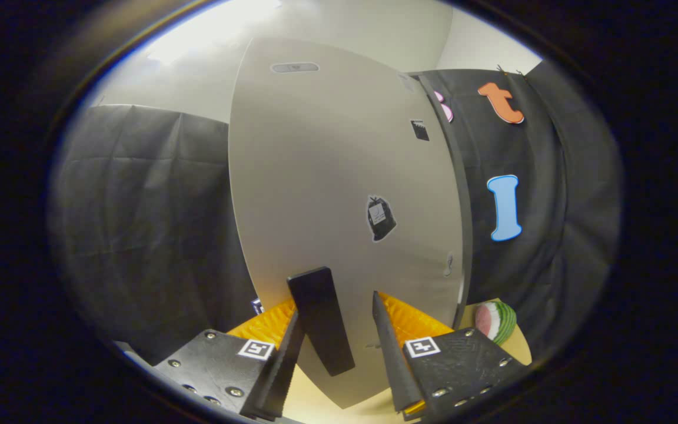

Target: Open the shoe cabinet door, grab the shoes and put them into the shoe cabinet, then close the shoe cabinet door.

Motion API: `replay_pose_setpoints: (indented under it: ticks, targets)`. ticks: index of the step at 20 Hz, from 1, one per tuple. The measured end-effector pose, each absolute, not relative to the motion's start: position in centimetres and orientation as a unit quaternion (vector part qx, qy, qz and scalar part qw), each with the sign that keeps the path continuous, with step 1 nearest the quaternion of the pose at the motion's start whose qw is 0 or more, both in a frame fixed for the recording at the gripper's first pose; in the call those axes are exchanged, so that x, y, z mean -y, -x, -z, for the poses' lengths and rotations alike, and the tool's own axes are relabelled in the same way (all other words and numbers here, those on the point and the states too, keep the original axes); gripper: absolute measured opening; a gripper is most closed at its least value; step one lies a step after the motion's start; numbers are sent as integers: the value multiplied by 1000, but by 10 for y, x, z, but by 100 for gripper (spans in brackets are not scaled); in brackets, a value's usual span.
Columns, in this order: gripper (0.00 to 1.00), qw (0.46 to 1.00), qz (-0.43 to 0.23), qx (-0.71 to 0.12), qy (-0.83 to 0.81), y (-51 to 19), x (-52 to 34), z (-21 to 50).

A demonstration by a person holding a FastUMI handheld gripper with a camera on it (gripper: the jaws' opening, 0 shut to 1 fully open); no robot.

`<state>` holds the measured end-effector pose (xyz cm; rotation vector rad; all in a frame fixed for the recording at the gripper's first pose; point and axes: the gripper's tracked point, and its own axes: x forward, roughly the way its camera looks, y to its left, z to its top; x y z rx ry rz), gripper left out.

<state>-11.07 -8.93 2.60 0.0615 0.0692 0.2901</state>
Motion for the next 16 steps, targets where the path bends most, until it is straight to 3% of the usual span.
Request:
replay_pose_setpoints:
  ticks: [3, 16]
  targets:
    - [69, 988, -145, -35, -28, 94, 64, -25]
    - [70, 995, -94, -25, -36, 23, -1, -13]
